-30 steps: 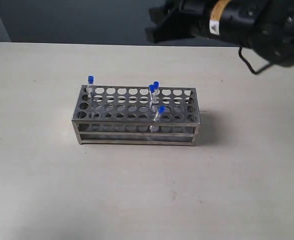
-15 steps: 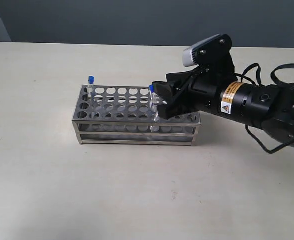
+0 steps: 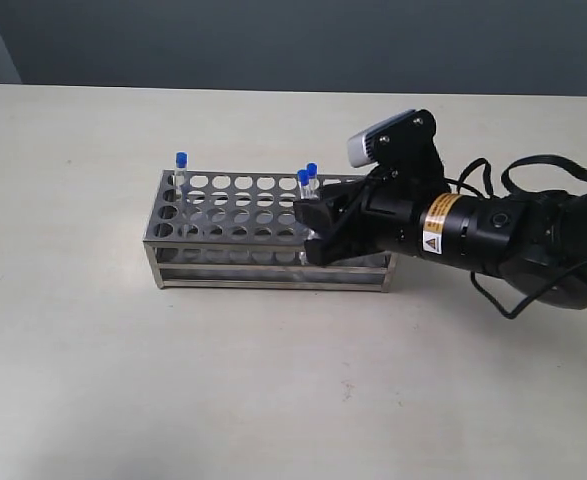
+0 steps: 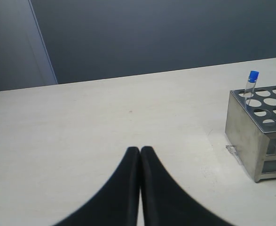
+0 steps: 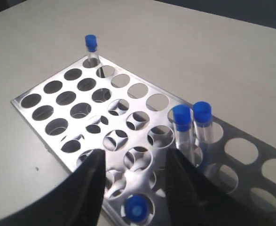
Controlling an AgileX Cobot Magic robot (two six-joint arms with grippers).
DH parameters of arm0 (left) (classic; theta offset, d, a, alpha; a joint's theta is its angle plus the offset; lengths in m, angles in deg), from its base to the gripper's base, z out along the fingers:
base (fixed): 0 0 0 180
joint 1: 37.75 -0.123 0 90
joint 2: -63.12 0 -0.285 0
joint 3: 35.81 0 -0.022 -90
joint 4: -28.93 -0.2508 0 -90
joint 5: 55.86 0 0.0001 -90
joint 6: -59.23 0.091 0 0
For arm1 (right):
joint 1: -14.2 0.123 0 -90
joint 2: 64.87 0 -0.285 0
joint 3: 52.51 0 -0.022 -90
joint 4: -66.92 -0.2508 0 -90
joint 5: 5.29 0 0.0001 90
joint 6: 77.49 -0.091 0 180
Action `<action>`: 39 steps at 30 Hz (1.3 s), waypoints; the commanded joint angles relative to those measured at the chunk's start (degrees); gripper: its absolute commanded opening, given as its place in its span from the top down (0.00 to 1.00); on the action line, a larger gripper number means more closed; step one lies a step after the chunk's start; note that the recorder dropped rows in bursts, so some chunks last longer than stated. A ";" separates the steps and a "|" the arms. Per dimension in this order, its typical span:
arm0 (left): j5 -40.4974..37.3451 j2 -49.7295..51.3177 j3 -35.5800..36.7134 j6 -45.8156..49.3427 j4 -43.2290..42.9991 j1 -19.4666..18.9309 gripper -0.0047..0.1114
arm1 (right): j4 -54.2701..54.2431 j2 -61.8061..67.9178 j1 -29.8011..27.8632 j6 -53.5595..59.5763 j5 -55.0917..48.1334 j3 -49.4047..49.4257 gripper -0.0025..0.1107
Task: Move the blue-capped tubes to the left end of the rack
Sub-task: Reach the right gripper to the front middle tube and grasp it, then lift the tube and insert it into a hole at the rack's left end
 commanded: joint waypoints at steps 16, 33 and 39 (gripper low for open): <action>0.28 -0.30 -0.18 -0.03 0.09 0.23 0.95 | 1.52 6.01 -0.11 -1.36 0.95 0.20 0.62; 0.28 -0.30 -0.18 -0.03 0.09 0.23 0.95 | 0.68 -2.46 -0.11 -1.14 1.44 -1.80 0.99; 0.28 -0.30 -0.18 -0.03 0.09 0.23 0.95 | 8.41 -7.13 0.02 -2.90 -3.48 -12.16 0.99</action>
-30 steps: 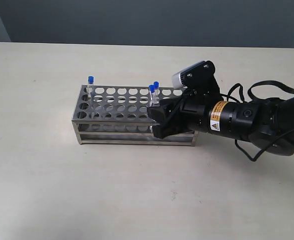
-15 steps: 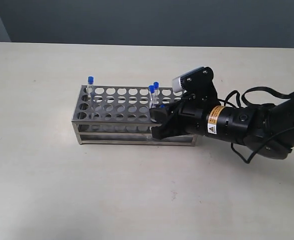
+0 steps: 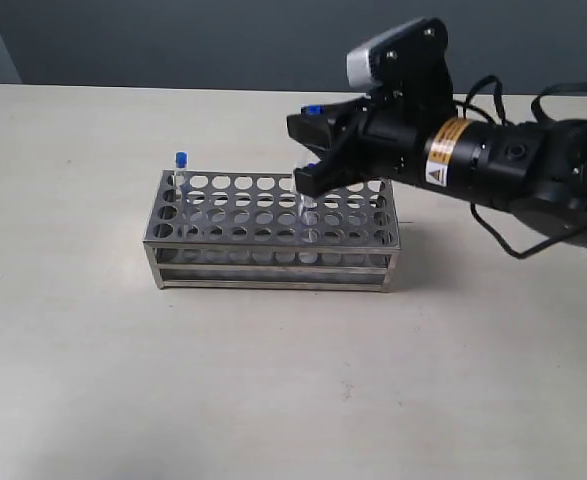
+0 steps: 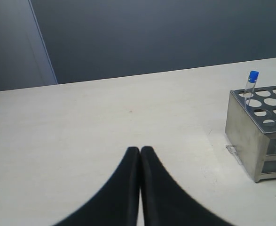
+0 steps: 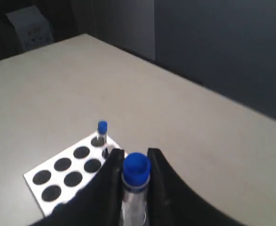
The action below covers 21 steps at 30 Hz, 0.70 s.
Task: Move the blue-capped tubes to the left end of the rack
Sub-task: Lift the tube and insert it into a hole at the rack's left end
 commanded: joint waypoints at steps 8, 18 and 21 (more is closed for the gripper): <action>0.28 -0.30 -0.18 -0.03 0.09 0.23 0.95 | 5.23 10.18 8.39 -2.13 -0.77 -17.96 0.99; 0.28 -0.30 -0.18 -0.03 0.09 0.23 0.95 | 5.52 21.12 11.09 -2.13 -4.65 -28.54 0.99; 0.28 -0.30 -0.18 -0.03 0.09 0.23 0.95 | 5.64 22.70 11.18 -2.13 -6.24 -29.47 0.99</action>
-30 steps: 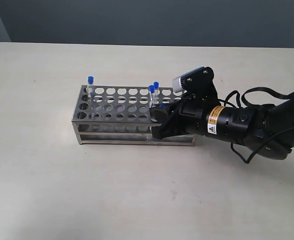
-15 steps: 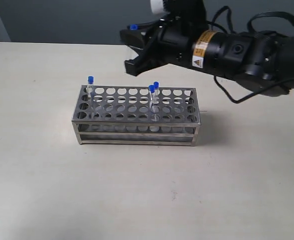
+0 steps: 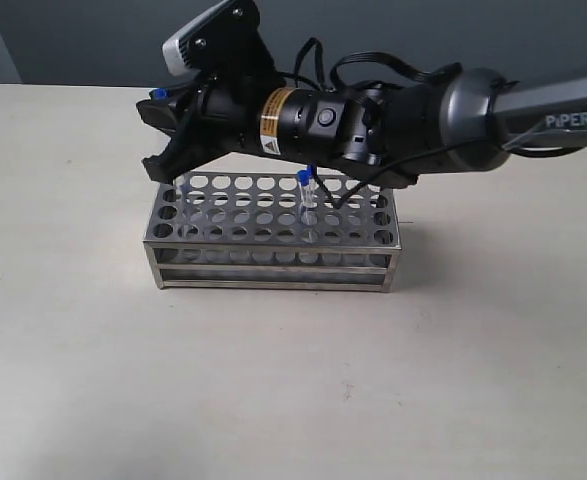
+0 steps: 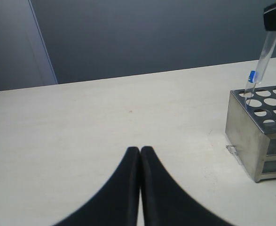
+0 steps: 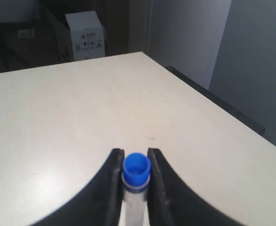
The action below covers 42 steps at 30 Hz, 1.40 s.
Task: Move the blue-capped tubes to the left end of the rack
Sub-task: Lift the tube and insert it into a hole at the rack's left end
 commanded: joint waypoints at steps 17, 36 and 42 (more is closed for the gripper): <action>0.28 -0.30 -0.18 -0.03 0.09 0.23 0.95 | 1.33 3.45 1.67 -1.03 -2.60 -1.37 0.99; 0.28 -0.30 -0.18 -0.03 0.09 0.23 0.95 | 1.22 6.12 1.96 -1.03 -2.41 -1.37 0.65; 0.28 -0.30 -0.18 -0.03 0.09 0.23 0.95 | 1.22 4.28 1.96 -1.03 -2.53 -1.37 0.63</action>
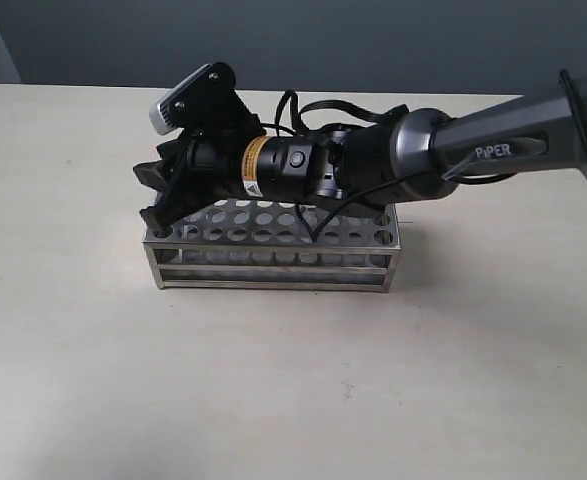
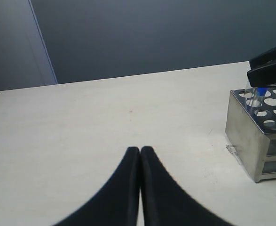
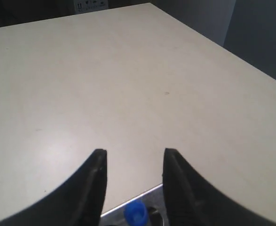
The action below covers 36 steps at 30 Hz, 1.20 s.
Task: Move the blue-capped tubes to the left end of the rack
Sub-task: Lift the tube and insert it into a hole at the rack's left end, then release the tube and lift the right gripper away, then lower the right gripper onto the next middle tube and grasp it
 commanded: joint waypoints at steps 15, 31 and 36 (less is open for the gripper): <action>0.28 -0.30 -0.18 -0.03 0.09 0.23 0.95 | -2.14 -25.55 -8.99 1.00 -13.35 7.68 0.63; 0.28 -0.30 -0.18 -0.03 0.09 0.23 0.95 | -4.68 -20.05 -15.93 2.34 -1.07 24.45 0.63; 0.28 -0.30 -0.18 -0.03 0.09 0.23 0.95 | -10.40 -16.54 -15.93 5.40 0.24 24.45 0.63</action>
